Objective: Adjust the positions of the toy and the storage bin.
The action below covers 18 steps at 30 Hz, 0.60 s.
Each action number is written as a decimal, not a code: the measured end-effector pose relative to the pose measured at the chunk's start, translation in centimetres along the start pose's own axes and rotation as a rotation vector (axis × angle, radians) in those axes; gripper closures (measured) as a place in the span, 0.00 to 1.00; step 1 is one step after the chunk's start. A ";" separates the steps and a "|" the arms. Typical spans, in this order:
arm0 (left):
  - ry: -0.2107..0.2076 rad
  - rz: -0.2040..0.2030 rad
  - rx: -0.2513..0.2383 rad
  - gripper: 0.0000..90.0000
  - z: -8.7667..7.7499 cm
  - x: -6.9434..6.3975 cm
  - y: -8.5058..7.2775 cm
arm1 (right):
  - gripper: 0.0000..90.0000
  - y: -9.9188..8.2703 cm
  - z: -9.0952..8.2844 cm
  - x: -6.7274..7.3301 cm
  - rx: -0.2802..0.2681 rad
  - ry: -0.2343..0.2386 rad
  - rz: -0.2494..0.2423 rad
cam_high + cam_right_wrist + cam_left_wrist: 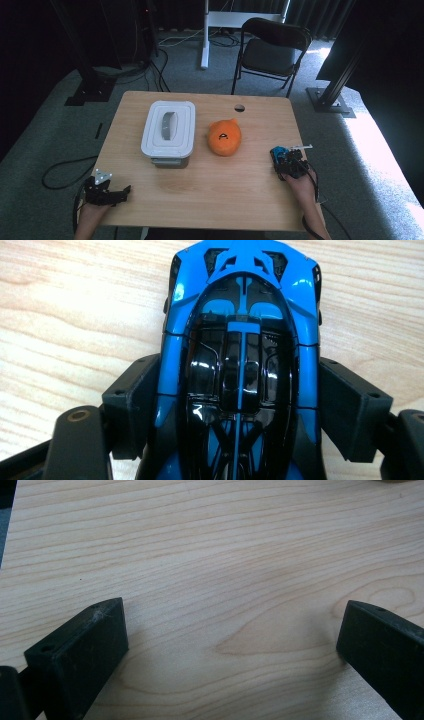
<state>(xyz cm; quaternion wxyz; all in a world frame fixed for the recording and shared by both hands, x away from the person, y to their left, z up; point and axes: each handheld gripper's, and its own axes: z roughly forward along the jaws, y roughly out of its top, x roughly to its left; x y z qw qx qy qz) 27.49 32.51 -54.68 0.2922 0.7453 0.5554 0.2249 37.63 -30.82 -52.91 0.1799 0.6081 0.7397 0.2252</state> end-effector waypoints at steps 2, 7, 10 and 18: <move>0.000 0.000 -0.001 0.01 0.0 0.0 0.0 | 0.28 0.1 0.1 0.0 -0.005 -0.003 0.012; 0.000 0.000 0.000 0.00 0.0 0.0 0.0 | 0.28 0.6 -0.5 -0.2 -0.008 0.021 0.016; 0.000 0.000 0.000 0.00 0.0 0.0 0.0 | 0.28 0.8 -0.9 -0.3 -0.020 0.000 0.015; 0.000 0.000 0.000 0.01 0.0 0.0 0.0 | 0.28 0.7 -2.9 -1.2 -0.051 -0.003 0.013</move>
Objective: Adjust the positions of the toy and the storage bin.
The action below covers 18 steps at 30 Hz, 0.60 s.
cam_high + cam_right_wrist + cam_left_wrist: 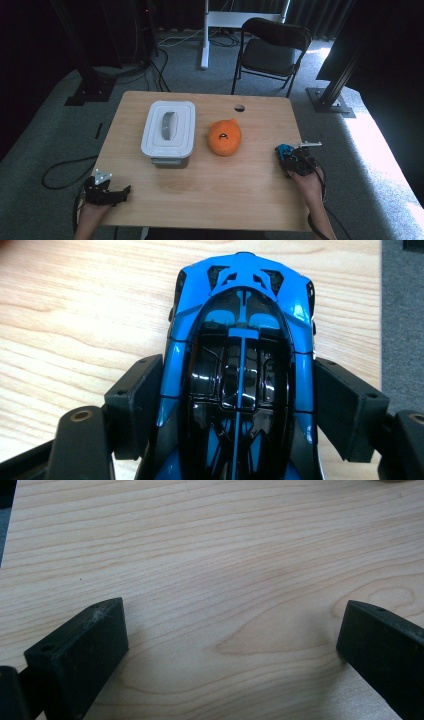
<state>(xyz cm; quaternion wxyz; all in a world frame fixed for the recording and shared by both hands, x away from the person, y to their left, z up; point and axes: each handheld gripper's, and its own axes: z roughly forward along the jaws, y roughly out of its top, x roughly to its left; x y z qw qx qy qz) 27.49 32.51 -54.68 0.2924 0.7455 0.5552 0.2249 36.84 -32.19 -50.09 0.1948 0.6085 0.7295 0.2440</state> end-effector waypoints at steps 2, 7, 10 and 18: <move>0.000 0.000 0.000 0.00 0.0 0.0 0.0 | 0.28 -0.2 -0.5 -0.1 0.003 -0.002 -0.003; 0.000 0.000 0.000 0.00 0.0 0.0 0.0 | 0.28 -1.2 -1.6 -0.5 -0.001 -0.004 0.004; 0.000 0.000 0.000 0.00 0.0 0.0 0.0 | 0.28 -1.8 -2.2 -0.7 -0.003 -0.009 0.005; 0.000 0.000 0.000 0.00 0.0 0.0 0.0 | 0.28 -2.9 -3.3 -1.0 -0.012 -0.027 0.011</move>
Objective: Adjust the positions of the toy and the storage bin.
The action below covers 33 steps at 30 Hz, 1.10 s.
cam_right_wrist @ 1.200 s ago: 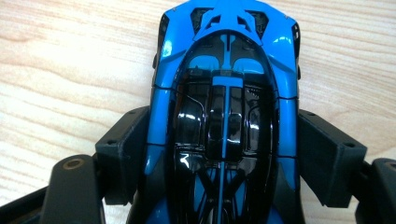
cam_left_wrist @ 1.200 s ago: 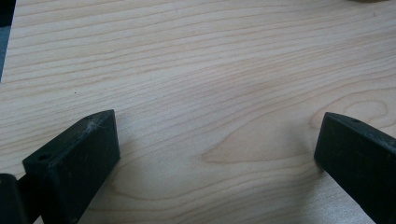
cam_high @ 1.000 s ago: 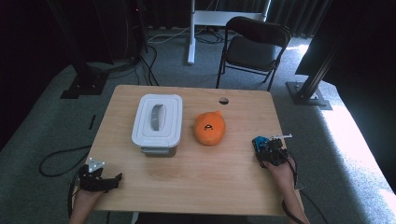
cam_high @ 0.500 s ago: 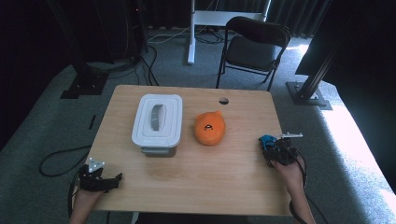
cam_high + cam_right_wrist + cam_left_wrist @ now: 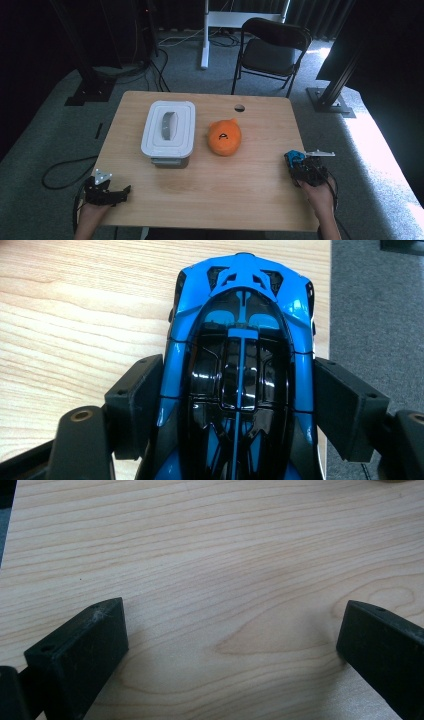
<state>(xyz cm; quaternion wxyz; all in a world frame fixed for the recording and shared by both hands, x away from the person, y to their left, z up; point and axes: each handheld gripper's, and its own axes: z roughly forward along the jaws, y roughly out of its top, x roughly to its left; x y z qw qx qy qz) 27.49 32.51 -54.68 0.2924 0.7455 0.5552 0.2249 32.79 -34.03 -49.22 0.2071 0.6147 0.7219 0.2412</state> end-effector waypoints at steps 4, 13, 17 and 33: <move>0.000 -0.001 0.000 0.01 0.0 0.0 0.0 | 0.28 -0.9 -0.2 -0.2 0.007 0.002 0.010; 0.000 -0.001 0.000 0.00 0.0 0.0 0.0 | 0.29 -2.4 -0.2 -0.1 0.016 0.003 0.010; 0.000 0.000 0.000 0.00 0.0 0.0 0.0 | 0.29 -3.2 -0.2 -0.2 0.020 0.007 0.007; 0.000 0.000 0.000 0.00 0.0 0.0 0.0 | 0.29 -3.5 0.7 -0.1 0.028 0.010 0.007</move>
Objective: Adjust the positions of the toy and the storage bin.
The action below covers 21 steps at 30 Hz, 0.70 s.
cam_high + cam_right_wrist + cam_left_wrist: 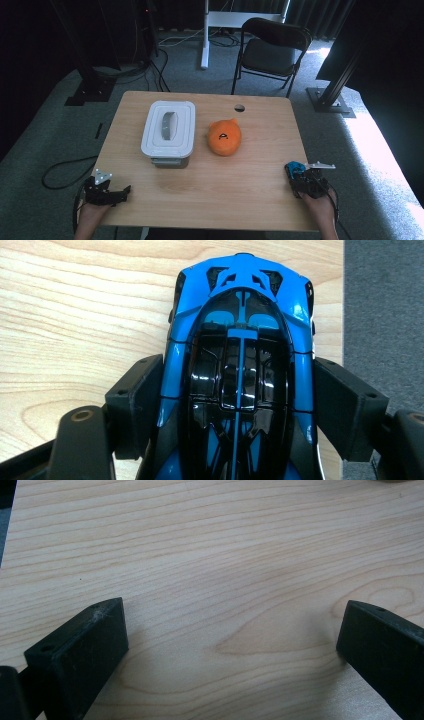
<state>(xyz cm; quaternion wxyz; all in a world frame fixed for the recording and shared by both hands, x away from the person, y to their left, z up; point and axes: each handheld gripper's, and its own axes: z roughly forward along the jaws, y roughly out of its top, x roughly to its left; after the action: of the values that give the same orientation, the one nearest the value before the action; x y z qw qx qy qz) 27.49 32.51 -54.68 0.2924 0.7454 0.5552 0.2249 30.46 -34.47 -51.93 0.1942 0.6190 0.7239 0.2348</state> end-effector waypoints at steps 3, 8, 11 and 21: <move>0.000 0.000 0.000 0.01 0.0 0.0 0.0 | 0.29 0.0 0.5 0.2 0.005 0.010 -0.004; 0.000 0.000 0.000 0.01 0.0 0.0 0.0 | 0.29 -0.2 0.7 0.1 -0.008 0.021 0.007; 0.000 0.001 0.000 0.00 0.0 0.0 0.0 | 0.28 -0.6 0.8 -0.1 -0.004 0.030 0.013; 0.000 0.000 0.000 0.01 0.0 0.0 0.0 | 0.27 -0.2 0.9 -0.2 0.022 0.038 -0.001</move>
<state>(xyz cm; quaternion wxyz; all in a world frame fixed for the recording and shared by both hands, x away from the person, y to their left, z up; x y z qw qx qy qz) 27.48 32.51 -54.68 0.2922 0.7456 0.5551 0.2249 30.82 -34.57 -52.75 0.1738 0.6162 0.7302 0.2384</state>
